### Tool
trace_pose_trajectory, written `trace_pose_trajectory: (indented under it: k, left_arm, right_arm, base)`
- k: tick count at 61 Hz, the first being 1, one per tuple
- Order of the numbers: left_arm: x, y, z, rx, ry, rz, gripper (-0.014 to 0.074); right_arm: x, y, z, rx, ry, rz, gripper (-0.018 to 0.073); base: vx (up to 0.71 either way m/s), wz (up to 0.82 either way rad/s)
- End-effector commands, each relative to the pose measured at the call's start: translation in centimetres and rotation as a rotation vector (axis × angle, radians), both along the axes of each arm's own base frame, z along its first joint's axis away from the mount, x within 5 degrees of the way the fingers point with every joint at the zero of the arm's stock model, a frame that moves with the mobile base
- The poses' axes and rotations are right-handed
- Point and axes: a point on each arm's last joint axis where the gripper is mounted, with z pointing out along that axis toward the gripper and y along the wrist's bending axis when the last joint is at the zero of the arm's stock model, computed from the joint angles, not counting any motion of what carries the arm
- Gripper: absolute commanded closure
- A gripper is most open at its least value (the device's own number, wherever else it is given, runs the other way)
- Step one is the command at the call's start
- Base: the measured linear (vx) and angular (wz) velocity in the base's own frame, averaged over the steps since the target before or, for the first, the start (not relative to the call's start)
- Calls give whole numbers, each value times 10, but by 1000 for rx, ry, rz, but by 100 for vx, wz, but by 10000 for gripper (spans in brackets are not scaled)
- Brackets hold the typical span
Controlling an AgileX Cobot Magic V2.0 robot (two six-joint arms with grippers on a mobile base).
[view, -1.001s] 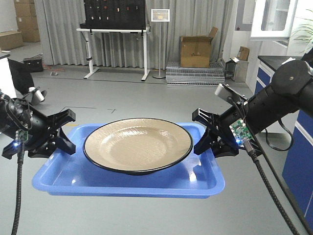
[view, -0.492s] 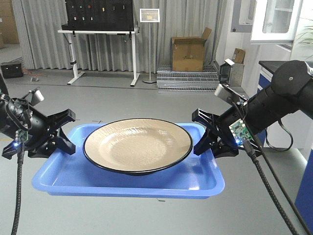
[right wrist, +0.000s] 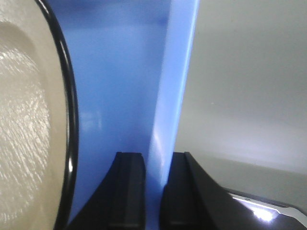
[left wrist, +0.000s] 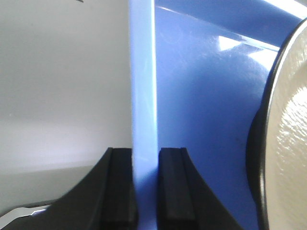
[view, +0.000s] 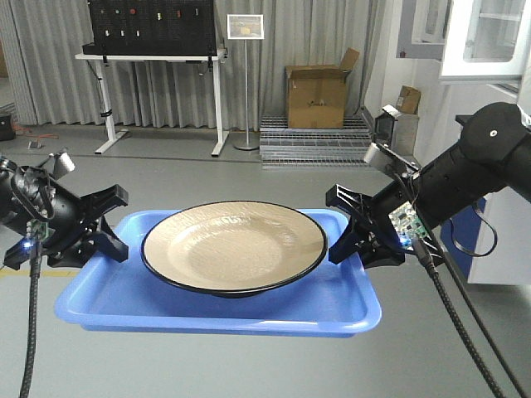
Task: Place disk in tray to left cabinet
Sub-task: 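Hold the tray level with both grippers while the base turns away, then hold the tray with both grippers while driving to the white cabinet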
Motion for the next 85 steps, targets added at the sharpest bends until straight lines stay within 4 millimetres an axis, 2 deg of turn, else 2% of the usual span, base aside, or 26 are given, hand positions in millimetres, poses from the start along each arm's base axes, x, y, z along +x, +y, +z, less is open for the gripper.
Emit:
trace_pose_trajectory:
  k: [1, 85]
  left_arm:
    - [-24, -33, 50, -279, -66, -75, 596]
    - [-24, -33, 49, -279, -65, -75, 596]
  right_arm:
    - [-24, 28, 54, 281, -91, 68, 551]
    - [-24, 28, 54, 283, -93, 67, 551]
  base:
    - [65, 1]
    - [66, 0]
